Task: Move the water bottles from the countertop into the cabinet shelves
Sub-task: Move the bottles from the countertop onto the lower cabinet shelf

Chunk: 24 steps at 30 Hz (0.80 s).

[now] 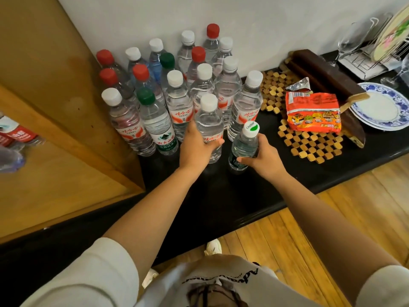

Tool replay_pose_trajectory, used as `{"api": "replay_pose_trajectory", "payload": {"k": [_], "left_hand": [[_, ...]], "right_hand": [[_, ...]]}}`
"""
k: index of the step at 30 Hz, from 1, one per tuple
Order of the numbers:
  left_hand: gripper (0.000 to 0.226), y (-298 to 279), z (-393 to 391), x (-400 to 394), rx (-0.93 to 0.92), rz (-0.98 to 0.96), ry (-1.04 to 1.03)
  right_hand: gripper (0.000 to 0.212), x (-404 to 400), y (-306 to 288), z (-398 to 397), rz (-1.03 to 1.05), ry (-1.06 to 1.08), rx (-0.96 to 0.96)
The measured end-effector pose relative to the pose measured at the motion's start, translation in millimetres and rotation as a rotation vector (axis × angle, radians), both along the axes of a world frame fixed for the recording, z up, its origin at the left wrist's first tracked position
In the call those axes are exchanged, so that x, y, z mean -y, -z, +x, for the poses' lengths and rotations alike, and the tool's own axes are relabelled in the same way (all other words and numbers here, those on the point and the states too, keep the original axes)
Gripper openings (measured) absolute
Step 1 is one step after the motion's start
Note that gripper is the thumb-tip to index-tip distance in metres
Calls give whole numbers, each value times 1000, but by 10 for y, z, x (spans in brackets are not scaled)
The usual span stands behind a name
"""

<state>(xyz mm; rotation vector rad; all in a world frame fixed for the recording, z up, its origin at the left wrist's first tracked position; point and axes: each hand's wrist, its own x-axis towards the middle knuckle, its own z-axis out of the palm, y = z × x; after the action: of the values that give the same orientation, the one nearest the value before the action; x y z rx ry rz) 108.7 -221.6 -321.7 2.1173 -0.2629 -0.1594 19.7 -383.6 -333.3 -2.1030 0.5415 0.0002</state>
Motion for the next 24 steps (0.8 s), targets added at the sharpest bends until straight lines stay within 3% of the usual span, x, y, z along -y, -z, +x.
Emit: {"api": "replay_pose_trajectory", "payload": {"k": [12, 24], "left_hand": [[82, 11, -722, -1159, -94, 14, 108], [78, -3, -1021, -2439, -204, -47, 34]], "right_hand": [[77, -813, -21, -320, -81, -111, -29], [68, -2034, -103, -266, -133, -366, -100]]}}
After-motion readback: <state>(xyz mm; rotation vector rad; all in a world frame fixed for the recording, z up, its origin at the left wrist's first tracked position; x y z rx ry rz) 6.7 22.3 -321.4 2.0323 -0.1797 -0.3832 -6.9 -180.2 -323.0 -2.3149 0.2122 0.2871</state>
